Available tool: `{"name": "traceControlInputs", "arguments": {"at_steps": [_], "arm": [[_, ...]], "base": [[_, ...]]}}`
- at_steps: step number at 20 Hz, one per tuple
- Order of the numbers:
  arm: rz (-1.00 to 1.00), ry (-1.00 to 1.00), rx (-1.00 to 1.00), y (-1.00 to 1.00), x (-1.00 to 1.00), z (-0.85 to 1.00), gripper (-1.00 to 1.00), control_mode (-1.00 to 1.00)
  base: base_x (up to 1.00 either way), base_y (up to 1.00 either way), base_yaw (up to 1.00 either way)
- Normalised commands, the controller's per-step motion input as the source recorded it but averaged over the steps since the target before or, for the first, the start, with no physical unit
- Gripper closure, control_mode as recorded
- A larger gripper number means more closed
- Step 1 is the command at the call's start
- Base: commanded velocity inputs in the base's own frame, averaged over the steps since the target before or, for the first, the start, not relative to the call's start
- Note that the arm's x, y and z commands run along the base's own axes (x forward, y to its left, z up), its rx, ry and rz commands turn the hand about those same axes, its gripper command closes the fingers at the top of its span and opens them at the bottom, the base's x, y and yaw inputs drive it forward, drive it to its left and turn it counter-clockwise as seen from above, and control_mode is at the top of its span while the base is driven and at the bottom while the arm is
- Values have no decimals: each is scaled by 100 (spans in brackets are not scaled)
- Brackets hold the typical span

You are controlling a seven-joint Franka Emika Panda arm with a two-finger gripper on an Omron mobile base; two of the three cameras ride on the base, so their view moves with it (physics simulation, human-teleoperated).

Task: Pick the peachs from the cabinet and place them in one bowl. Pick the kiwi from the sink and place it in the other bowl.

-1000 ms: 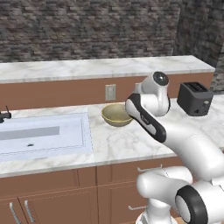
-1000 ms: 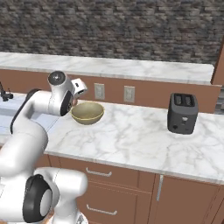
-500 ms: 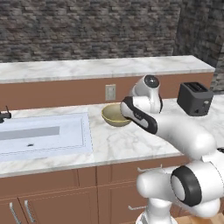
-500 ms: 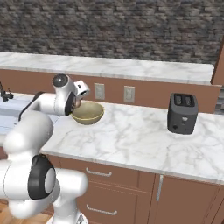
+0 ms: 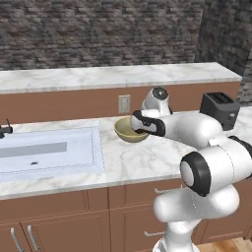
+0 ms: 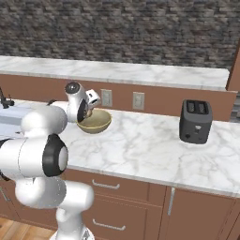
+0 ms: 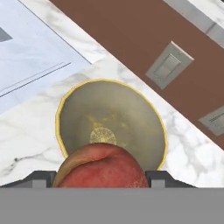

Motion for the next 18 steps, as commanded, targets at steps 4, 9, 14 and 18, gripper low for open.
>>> {"name": "traceControlInputs", "arguments": {"at_steps": [4,9,14,18], "arm": [[0,6,-2,0,53,-38,100,-100],[0,7,0,0,41,-32,100,-100],[0,6,0,0,44,-39,100,-100],[0,0,0,0,41,-42,100,-100]], "base": [[0,0,0],[0,0,0],[0,0,0],[0,0,0]]}}
